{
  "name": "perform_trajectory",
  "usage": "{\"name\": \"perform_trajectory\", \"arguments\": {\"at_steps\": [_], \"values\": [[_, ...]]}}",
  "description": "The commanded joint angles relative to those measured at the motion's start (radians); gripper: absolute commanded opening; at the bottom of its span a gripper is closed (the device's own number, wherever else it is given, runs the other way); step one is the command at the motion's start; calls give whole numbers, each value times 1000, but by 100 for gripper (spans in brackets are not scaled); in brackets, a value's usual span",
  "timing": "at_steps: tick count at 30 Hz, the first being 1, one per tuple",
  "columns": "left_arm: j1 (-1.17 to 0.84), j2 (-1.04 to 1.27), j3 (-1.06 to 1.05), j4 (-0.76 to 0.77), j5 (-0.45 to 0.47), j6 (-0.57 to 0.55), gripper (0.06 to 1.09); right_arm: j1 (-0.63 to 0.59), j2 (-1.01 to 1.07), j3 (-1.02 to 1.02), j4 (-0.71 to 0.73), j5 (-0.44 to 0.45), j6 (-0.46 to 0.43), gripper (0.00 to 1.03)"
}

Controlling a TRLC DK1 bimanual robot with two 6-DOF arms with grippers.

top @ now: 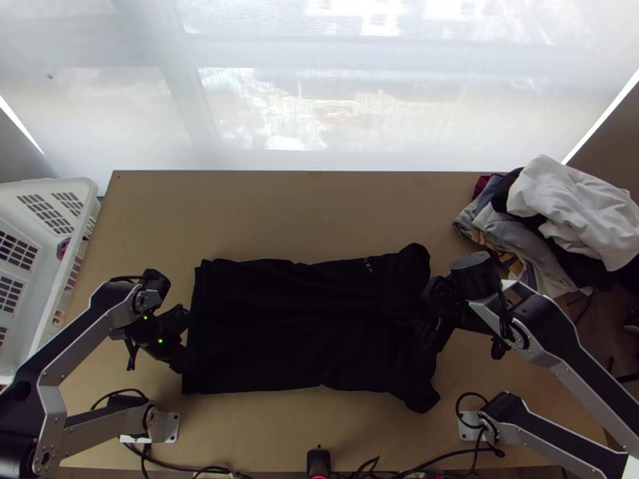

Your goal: Fold the t-shirt

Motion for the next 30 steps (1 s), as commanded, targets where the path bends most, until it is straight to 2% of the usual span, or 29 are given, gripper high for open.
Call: {"name": "perform_trajectory", "arguments": {"at_steps": [1,3,11,13,22,30], "values": [[-23,73,7,32,26,-16,27,64,-15,9,-100,8,-7,99],[-20,73,14,50,26,-25,9,115,-21,-1,-157,8,-8,99],[-10,50,91,61,29,-94,9,319,-45,-121,-296,18,4,98],[-3,34,126,61,34,-114,9,386,-47,-142,-330,28,33,98],[-7,10,235,61,61,-189,9,465,-59,-187,-365,19,47,96],[0,8,247,64,61,-204,9,494,-27,-236,-361,-50,50,90]]}}
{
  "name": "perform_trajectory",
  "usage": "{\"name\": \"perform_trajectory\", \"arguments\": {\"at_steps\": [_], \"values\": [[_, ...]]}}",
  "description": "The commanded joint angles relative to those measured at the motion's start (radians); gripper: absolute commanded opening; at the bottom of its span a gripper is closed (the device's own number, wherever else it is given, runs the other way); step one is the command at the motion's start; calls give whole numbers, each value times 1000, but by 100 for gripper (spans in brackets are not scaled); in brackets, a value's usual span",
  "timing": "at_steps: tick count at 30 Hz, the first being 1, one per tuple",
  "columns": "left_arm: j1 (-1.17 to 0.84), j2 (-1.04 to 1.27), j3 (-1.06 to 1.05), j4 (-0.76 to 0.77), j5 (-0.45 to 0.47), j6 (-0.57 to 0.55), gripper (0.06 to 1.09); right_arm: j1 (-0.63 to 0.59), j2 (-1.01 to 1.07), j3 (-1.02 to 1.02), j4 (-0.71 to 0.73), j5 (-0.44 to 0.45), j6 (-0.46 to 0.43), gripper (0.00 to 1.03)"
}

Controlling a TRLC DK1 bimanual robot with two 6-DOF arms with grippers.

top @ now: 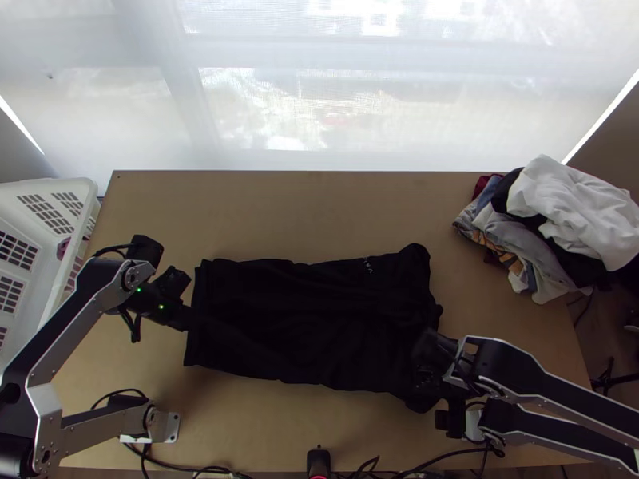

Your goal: Fold the t-shirt

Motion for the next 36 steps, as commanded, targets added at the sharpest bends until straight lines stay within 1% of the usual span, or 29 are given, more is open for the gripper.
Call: {"name": "perform_trajectory", "arguments": {"at_steps": [1,7,11,14,18,20,23,24,25,29,36], "values": [[6,-5,22,4,4,-20,9,32,33,-41,4,-37,2,88],[9,-3,12,11,4,-20,9,26,79,-67,64,-38,-8,86],[12,6,12,18,4,-13,9,11,126,-85,110,-61,-25,70],[12,12,14,22,4,-11,9,9,178,-93,147,-84,-24,68],[12,15,14,22,4,-7,9,6,238,-101,214,-101,-24,47],[17,15,12,22,2,-4,9,5,261,-99,239,-104,-25,34],[29,15,12,16,4,7,9,3,276,-94,265,-107,-25,10],[31,15,11,15,4,9,9,3,276,-90,266,-107,-25,4],[31,14,11,13,4,12,9,-2,276,-82,266,-107,-24,3],[34,10,11,8,4,13,9,-49,261,-42,243,-107,-37,3],[37,-23,14,-15,4,13,9,-193,223,76,171,-107,-100,3]]}}
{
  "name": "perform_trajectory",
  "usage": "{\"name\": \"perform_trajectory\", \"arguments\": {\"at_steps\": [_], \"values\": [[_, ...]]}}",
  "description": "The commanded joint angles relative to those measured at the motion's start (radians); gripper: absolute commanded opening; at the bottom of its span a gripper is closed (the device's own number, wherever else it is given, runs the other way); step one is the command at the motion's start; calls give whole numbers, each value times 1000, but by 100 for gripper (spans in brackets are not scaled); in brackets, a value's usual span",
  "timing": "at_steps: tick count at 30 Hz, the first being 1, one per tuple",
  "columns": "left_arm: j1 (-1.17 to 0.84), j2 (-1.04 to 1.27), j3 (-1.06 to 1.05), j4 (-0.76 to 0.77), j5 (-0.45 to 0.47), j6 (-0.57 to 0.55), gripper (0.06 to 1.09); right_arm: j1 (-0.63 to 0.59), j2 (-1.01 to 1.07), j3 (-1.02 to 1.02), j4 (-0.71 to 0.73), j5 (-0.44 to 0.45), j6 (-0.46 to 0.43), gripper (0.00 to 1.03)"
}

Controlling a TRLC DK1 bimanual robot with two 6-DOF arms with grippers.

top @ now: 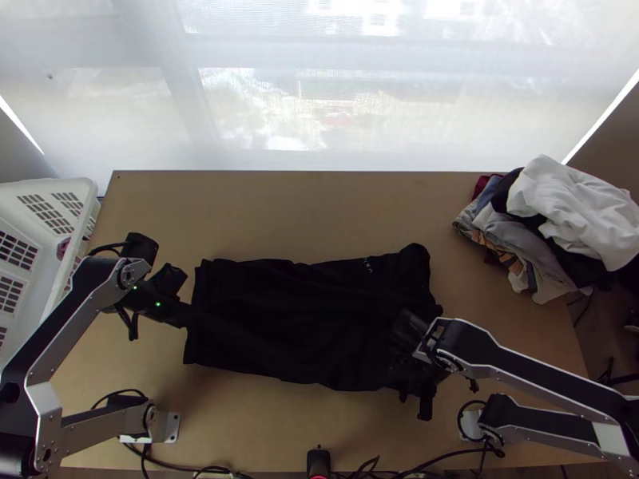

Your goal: Fold the t-shirt

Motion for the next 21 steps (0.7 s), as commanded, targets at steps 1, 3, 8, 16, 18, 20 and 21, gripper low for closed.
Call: {"name": "perform_trajectory", "arguments": {"at_steps": [1,3,8,16,18,20,21], "values": [[10,-33,2,-26,0,3,9,-129,-20,105,-64,0,-55,3],[25,-47,2,-35,0,10,9,-168,-25,129,-82,0,-72,3],[54,-75,7,-63,-1,30,9,-230,-36,177,-101,0,-89,3],[67,-85,10,-73,-1,36,9,-316,-36,231,-113,-2,-114,3],[67,-75,15,-70,-1,36,9,-343,-36,245,-116,-2,-131,3],[64,-56,18,-67,-1,34,9,-366,-34,260,-116,-5,-141,3],[59,-47,18,-61,-1,33,9,-379,-31,268,-116,-5,-149,3]]}}
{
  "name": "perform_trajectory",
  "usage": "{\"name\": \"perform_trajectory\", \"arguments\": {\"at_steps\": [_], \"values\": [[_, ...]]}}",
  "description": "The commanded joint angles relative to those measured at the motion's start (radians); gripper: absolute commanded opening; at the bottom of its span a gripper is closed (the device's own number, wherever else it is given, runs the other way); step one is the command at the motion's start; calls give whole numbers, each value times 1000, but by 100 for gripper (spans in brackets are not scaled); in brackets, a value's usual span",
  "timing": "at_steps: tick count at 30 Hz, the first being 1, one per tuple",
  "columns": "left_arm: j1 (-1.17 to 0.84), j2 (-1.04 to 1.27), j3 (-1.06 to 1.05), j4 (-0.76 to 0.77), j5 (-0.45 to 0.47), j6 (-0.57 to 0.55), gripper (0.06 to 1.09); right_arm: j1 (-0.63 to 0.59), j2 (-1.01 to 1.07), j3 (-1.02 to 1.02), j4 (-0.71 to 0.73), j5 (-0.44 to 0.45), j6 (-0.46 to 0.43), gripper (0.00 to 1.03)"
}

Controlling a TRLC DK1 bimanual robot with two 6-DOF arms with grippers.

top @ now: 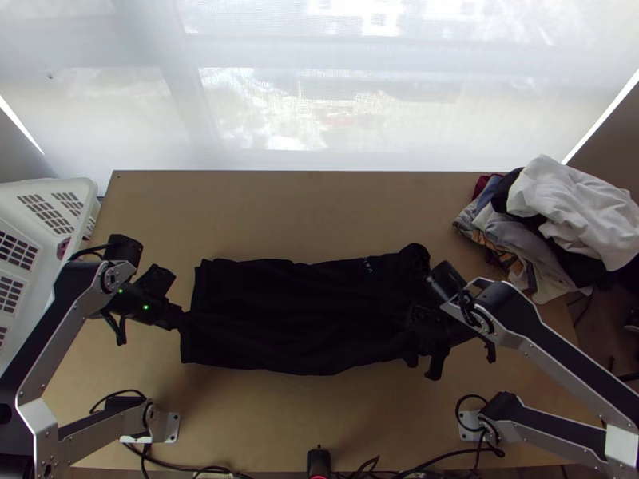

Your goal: Fold the t-shirt

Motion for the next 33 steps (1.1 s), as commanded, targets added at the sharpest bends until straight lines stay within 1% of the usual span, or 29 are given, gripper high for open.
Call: {"name": "perform_trajectory", "arguments": {"at_steps": [1,8,9,10,12,14,15,16,17,20,21,22,24,29,33], "values": [[-5,36,8,16,0,-5,9,-89,4,57,-6,-2,-41,3],[-25,91,-14,49,1,-19,9,-103,24,85,-6,-4,-46,3],[-31,96,-27,54,1,-20,10,-98,26,85,-6,-5,-44,3],[-36,103,-40,54,1,-22,13,-94,26,83,-6,-5,-41,3],[-65,122,-72,36,0,-20,14,-86,26,82,-6,-5,-36,3],[-114,131,-107,11,-16,-16,14,-85,26,82,-6,-5,-35,3],[-139,132,-127,10,-39,-14,15,-85,26,82,-6,-5,-35,3],[-159,132,-142,20,-73,-14,23,-85,26,83,-6,-5,-35,3],[-173,132,-153,31,-99,-16,35,-85,26,83,-6,-5,-35,3],[-179,126,-138,51,-129,-16,90,-75,24,77,-6,-7,-30,3],[-179,122,-126,51,-131,-16,101,-69,24,75,-6,-7,-26,3],[-177,111,-112,48,-131,-16,103,-65,23,72,-6,-7,-23,3],[-176,88,-86,28,-132,-14,103,-57,20,66,-6,-8,-15,3],[-174,45,-49,-85,-132,6,103,-54,17,55,-6,-10,-12,3],[-177,25,-57,-178,-132,50,102,-54,18,51,-6,-10,-10,3]]}}
